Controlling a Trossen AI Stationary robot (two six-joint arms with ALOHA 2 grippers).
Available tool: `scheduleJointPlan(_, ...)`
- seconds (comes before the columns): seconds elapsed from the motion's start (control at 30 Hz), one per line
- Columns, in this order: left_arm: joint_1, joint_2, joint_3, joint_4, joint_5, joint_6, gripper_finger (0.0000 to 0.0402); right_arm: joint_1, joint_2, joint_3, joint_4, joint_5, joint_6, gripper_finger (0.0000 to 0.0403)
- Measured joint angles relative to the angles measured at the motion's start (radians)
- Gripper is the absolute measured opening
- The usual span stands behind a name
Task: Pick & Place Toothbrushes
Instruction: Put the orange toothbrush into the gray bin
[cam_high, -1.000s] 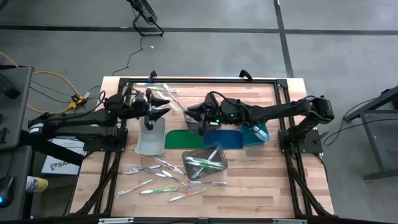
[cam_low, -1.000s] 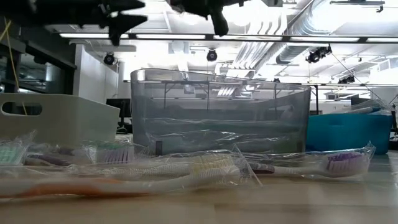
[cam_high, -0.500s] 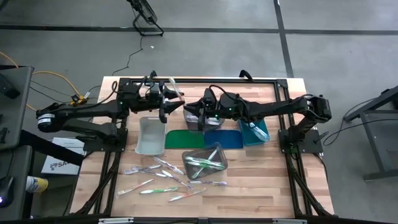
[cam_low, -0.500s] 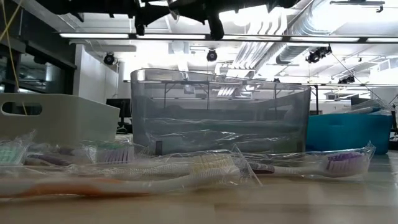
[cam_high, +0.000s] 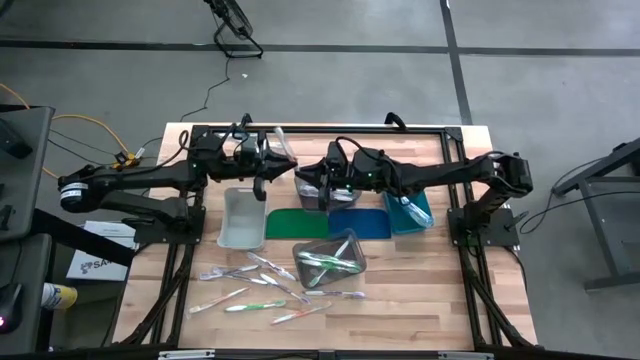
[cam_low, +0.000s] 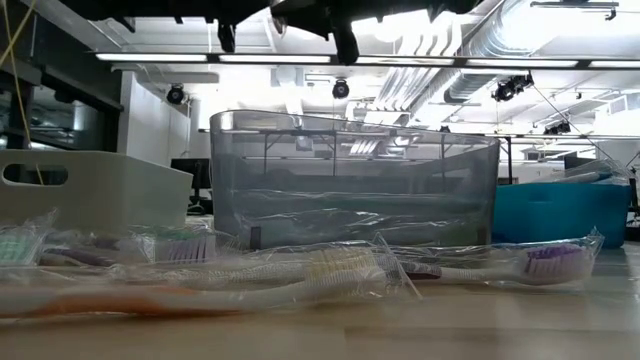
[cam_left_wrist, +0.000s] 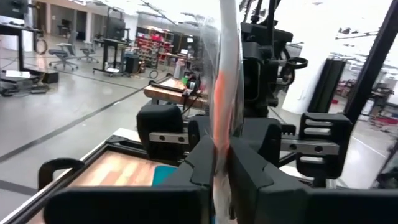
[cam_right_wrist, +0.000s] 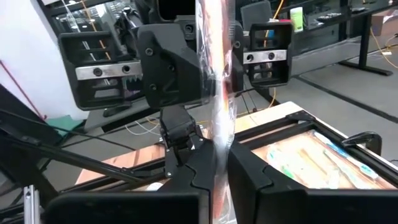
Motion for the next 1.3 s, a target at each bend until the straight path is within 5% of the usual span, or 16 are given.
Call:
scheduleJointPlan(0.23,0.000,0.000,0.001,-0.010,0.007,0.012,0.0015,0.003,-0.006,0.000,-0.020,-0.022,0.043,0.0053)
scheduleJointPlan(0.47,0.003,-0.035,0.002,-0.121,0.007,0.032,0.0015,-0.010,-0.073,0.000,-0.190,-0.159,0.202,0.0138)
scheduleJointPlan(0.67,0.002,-0.181,0.049,-0.615,-0.023,0.197,0.0015,-0.009,-0.177,0.000,-0.416,-0.226,0.163,0.0204)
scheduleJointPlan(0.9,0.002,-0.219,0.226,-1.293,-0.084,0.494,0.0015,-0.007,-0.248,0.000,-0.600,-0.218,0.135,0.0214)
scheduleJointPlan(1.3,0.001,-0.023,0.248,-1.535,-0.053,0.923,0.0015,-0.008,-0.250,0.000,-0.630,-0.189,0.135,0.0210)
